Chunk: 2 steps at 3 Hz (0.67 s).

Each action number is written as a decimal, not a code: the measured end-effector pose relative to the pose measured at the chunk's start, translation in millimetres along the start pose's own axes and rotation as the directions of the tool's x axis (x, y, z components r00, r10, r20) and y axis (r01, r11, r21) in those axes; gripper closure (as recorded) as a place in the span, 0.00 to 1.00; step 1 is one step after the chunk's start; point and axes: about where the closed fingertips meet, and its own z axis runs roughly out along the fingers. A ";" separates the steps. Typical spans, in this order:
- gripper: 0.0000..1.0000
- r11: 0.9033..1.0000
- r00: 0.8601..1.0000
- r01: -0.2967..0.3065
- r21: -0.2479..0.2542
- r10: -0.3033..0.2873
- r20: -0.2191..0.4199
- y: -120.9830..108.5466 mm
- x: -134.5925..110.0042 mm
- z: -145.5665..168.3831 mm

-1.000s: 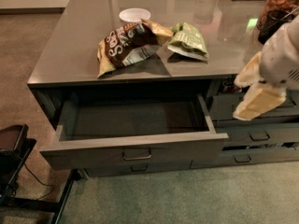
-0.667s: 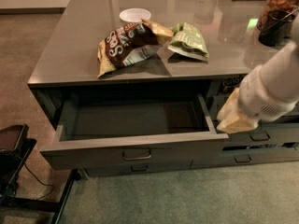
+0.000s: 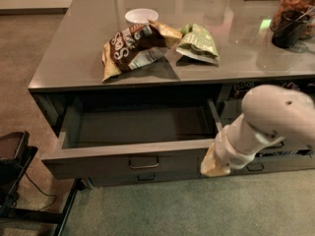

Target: Close top drawer

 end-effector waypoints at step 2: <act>1.00 0.993 1.000 0.006 -0.121 -0.005 0.009 18.6 8.3 73.4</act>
Offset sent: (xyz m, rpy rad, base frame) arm -0.0123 0.0184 -0.0580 0.0201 0.0845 0.0428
